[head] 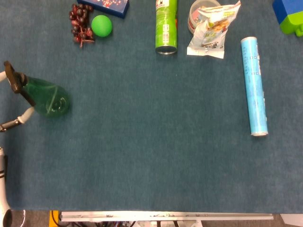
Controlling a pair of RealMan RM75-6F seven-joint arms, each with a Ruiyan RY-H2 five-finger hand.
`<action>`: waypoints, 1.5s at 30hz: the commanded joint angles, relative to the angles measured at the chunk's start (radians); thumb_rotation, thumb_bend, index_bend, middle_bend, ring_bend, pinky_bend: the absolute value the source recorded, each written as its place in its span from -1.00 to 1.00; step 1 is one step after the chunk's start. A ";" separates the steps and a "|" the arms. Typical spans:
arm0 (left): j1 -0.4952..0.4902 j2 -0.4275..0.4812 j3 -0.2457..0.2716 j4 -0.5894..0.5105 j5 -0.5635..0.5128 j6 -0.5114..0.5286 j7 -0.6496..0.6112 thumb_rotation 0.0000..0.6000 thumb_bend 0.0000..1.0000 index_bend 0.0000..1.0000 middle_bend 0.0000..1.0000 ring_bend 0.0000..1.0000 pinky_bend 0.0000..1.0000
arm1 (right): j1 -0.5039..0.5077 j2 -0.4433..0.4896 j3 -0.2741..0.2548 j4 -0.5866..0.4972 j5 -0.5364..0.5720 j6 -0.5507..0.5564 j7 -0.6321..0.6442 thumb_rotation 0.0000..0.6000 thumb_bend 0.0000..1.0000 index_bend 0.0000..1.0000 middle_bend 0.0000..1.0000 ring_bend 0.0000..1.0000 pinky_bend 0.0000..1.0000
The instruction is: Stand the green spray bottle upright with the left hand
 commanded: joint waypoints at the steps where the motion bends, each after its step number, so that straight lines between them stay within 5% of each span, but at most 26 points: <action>1: 0.011 0.015 -0.004 -0.001 -0.005 0.008 0.003 1.00 -1.00 -0.54 -0.77 -0.94 -1.00 | 0.001 0.000 -0.001 0.000 -0.002 -0.002 -0.001 1.00 -0.51 0.00 -0.12 -0.18 -0.16; 13: 0.027 0.092 -0.023 -0.008 -0.004 0.041 0.064 1.00 -1.00 -0.36 -0.62 -0.88 -1.00 | 0.004 -0.004 -0.003 -0.001 0.000 -0.008 -0.009 1.00 -0.51 0.00 -0.12 -0.18 -0.16; 19: 0.021 0.163 -0.014 -0.032 -0.006 -0.007 0.161 1.00 -0.69 -0.16 -0.40 -0.64 -0.90 | 0.004 -0.004 -0.002 -0.001 0.003 -0.009 -0.010 1.00 -0.51 0.00 -0.12 -0.18 -0.16; 29: -0.022 0.368 0.042 -0.257 0.012 -0.171 0.564 1.00 -0.51 0.04 -0.29 -0.58 -0.80 | 0.009 -0.012 -0.002 0.000 0.010 -0.021 -0.034 1.00 -0.51 0.00 -0.12 -0.18 -0.16; 35: -0.050 0.425 0.039 -0.405 0.021 -0.178 0.856 1.00 -0.47 0.09 -0.25 -0.58 -0.77 | 0.006 -0.015 0.004 0.000 0.022 -0.015 -0.044 1.00 -0.51 0.00 -0.12 -0.18 -0.16; 45: -0.044 0.477 0.070 -0.539 0.045 -0.162 1.129 1.00 -0.47 0.13 -0.20 -0.58 -0.77 | 0.005 -0.025 0.009 0.001 0.040 -0.016 -0.075 1.00 -0.51 0.00 -0.12 -0.18 -0.16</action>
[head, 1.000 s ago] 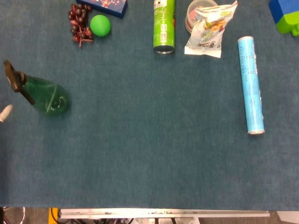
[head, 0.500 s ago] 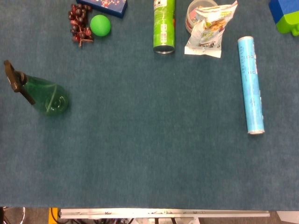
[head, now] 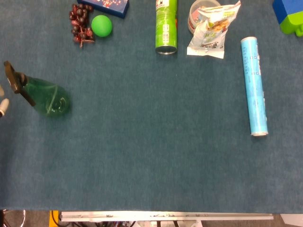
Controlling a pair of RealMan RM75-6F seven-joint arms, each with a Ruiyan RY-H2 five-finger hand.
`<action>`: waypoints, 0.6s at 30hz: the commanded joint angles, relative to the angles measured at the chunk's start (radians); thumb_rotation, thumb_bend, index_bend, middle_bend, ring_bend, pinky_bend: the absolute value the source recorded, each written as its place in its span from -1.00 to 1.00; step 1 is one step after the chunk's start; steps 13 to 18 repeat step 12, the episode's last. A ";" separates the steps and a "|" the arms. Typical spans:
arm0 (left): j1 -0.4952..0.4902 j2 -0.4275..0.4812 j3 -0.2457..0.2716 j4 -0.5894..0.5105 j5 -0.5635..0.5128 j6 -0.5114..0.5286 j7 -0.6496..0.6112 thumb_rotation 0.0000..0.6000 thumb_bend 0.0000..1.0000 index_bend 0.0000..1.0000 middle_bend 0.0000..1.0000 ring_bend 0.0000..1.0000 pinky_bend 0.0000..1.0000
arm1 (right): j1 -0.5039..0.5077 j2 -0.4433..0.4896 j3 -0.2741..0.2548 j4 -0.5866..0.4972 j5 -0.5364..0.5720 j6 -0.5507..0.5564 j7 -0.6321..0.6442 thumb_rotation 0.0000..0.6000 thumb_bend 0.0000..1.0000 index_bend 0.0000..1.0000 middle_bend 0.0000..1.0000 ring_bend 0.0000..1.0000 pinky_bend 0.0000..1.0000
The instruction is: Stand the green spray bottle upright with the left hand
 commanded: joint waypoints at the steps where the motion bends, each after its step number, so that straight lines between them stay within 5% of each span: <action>1: 0.002 0.038 0.030 -0.065 0.029 0.003 0.080 1.00 -0.47 0.13 -0.20 -0.58 -0.77 | 0.001 -0.003 0.000 -0.001 0.002 -0.002 -0.008 1.00 -0.51 0.00 -0.12 -0.18 -0.16; 18: 0.027 0.061 0.070 -0.170 0.083 0.045 0.196 1.00 -0.47 0.13 -0.19 -0.58 -0.77 | 0.007 -0.004 -0.011 0.003 -0.005 -0.023 -0.009 1.00 -0.51 0.00 -0.12 -0.18 -0.16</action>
